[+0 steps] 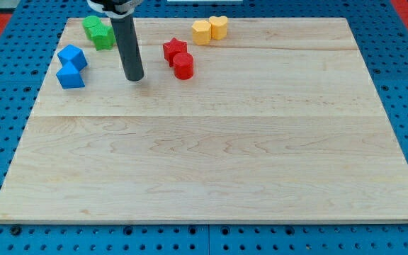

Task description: Point your arm at the left of the red star

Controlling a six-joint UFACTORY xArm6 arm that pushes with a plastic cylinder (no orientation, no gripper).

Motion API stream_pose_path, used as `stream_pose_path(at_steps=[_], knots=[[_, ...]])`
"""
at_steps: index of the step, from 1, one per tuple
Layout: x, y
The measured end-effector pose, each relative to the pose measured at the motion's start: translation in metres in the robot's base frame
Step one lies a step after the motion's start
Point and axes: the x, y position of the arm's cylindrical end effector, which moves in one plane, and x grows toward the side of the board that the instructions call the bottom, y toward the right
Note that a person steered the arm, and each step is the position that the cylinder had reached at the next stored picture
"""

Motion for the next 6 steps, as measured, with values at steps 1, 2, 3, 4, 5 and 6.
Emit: stream_pose_path(at_steps=[1, 2, 3, 4, 5, 6], knots=[[0.0, -0.014], [0.0, -0.03], [-0.001, -0.045], [-0.018, -0.042], [-0.038, -0.016], [-0.056, -0.001]])
